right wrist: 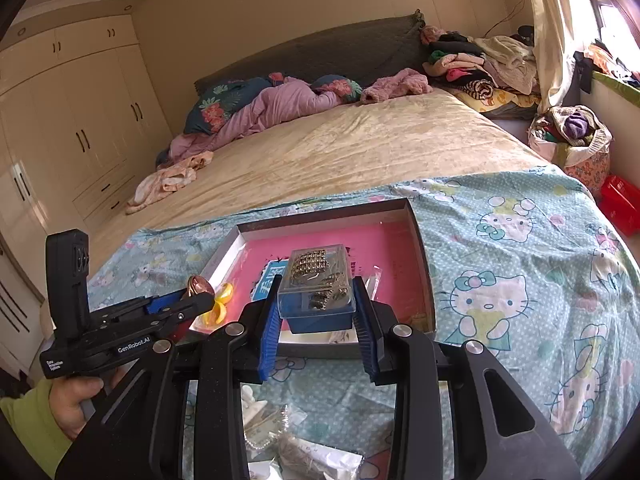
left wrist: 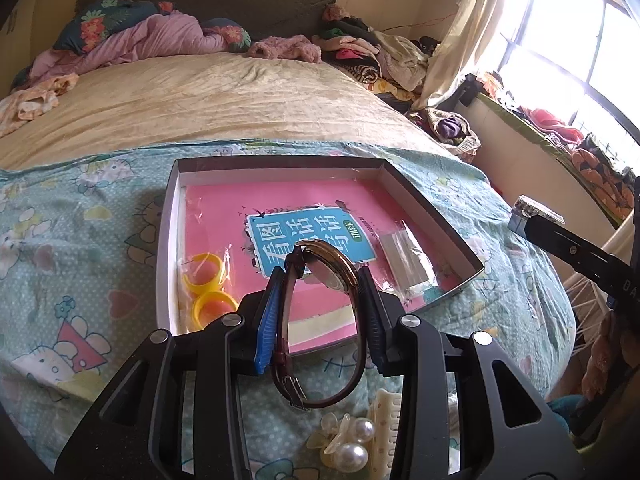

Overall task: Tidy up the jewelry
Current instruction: 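Carry the watch with the left tool while the right tool carries the blue box into the pink box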

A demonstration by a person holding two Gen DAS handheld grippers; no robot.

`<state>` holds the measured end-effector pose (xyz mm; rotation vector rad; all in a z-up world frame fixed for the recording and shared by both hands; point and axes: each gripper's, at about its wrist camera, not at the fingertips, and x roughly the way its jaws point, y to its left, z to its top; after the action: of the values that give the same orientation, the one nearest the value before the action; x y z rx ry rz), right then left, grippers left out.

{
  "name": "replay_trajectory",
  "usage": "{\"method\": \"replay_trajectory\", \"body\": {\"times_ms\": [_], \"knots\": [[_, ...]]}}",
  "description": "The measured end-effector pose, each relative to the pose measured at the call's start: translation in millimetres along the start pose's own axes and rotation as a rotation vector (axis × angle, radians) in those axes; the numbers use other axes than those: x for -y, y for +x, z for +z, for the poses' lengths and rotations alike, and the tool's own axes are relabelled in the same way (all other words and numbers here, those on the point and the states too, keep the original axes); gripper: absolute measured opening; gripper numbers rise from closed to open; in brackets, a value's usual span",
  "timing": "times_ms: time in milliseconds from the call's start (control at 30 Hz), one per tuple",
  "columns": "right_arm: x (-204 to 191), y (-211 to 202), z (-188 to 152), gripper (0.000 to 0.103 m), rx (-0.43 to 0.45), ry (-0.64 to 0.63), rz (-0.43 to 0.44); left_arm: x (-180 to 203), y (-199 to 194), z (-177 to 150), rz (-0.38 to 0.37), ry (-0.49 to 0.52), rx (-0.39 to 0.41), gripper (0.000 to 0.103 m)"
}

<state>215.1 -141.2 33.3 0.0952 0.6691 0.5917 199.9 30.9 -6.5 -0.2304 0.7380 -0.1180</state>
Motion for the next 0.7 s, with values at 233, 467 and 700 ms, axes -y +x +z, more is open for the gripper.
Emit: {"method": "replay_trajectory", "body": {"times_ms": [233, 467, 700], "knots": [[17.4, 20.8, 1.5, 0.032, -0.02, 0.017, -0.014, 7.9, 24.4, 1.9, 0.018, 0.027, -0.029, 0.029], [31.7, 42.7, -0.9, 0.032, -0.053, 0.02, -0.029, 11.4, 48.7, 4.9, 0.024, 0.038, -0.072, 0.029], [39.6, 63.1, -3.9, 0.032, -0.094, 0.008, -0.053, 13.2, 65.4, 7.1, 0.031, 0.037, -0.096, 0.029]]}}
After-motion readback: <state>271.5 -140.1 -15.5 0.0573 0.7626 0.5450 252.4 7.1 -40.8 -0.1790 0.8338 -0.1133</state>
